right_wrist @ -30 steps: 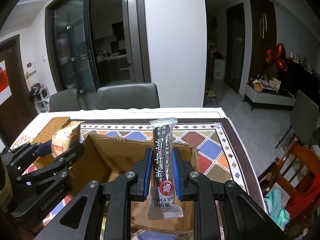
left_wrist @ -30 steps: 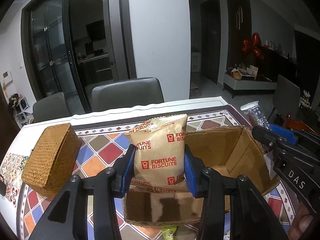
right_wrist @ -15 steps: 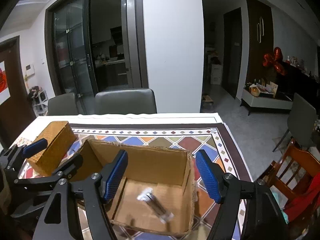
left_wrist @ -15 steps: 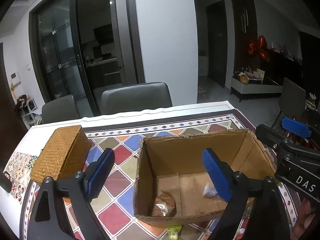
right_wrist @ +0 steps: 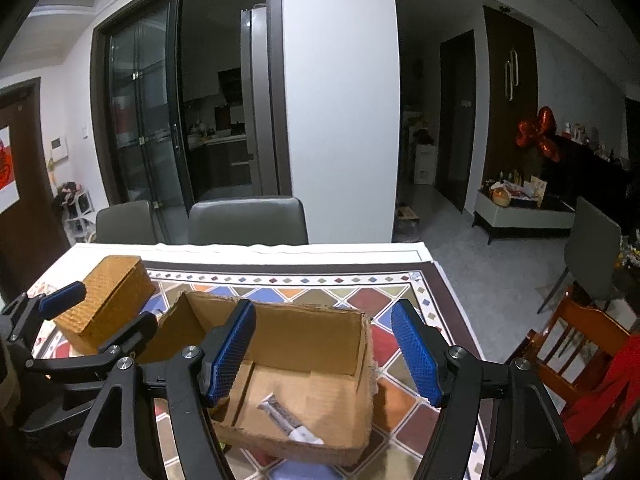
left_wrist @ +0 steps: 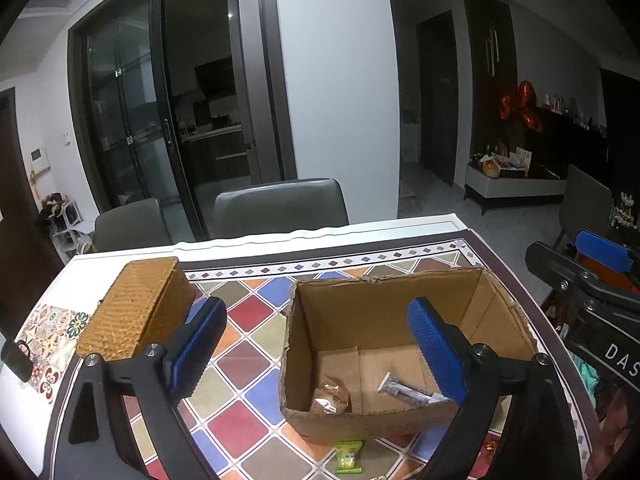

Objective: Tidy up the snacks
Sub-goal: 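Withdraw both tools from the box back toward the remaining snacks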

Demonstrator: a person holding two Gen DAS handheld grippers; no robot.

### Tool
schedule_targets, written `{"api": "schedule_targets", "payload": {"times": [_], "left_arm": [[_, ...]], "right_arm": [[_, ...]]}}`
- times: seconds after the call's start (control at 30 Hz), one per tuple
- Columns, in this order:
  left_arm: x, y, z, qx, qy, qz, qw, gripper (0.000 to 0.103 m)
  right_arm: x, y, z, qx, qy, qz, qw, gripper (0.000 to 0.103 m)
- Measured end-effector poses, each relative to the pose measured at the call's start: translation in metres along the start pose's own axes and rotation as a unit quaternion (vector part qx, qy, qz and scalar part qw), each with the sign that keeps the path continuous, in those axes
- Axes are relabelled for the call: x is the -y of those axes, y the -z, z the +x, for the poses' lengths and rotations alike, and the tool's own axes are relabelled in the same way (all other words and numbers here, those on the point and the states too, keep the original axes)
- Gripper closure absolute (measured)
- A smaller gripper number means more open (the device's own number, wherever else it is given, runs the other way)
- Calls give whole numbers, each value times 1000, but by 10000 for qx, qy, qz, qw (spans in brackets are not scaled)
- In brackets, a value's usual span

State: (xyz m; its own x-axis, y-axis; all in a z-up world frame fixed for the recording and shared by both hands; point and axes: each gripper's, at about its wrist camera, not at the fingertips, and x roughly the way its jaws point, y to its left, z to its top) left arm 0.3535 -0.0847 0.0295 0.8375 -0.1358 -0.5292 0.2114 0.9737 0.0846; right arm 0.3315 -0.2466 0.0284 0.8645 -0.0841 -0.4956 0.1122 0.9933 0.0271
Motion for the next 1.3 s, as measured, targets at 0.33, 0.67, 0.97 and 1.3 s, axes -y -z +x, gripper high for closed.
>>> {"api": "schedule_targets", "payload": {"times": [0.33, 0.67, 0.97, 1.3], "left_arm": [[2, 3, -22, 90, -13, 21, 10000, 10], [11, 9, -38, 133, 5, 50, 9999, 10], [22, 21, -55, 162, 40, 31, 9999, 10], [33, 35, -67, 109, 76, -24, 9999, 10]], "right_arm": [[2, 1, -25, 122, 14, 30, 9999, 32], [13, 8, -41, 163, 52, 92, 9998, 32], [27, 18, -60, 180, 144, 105, 9997, 32], [38, 34, -74, 130, 171, 87, 9997, 32]]}}
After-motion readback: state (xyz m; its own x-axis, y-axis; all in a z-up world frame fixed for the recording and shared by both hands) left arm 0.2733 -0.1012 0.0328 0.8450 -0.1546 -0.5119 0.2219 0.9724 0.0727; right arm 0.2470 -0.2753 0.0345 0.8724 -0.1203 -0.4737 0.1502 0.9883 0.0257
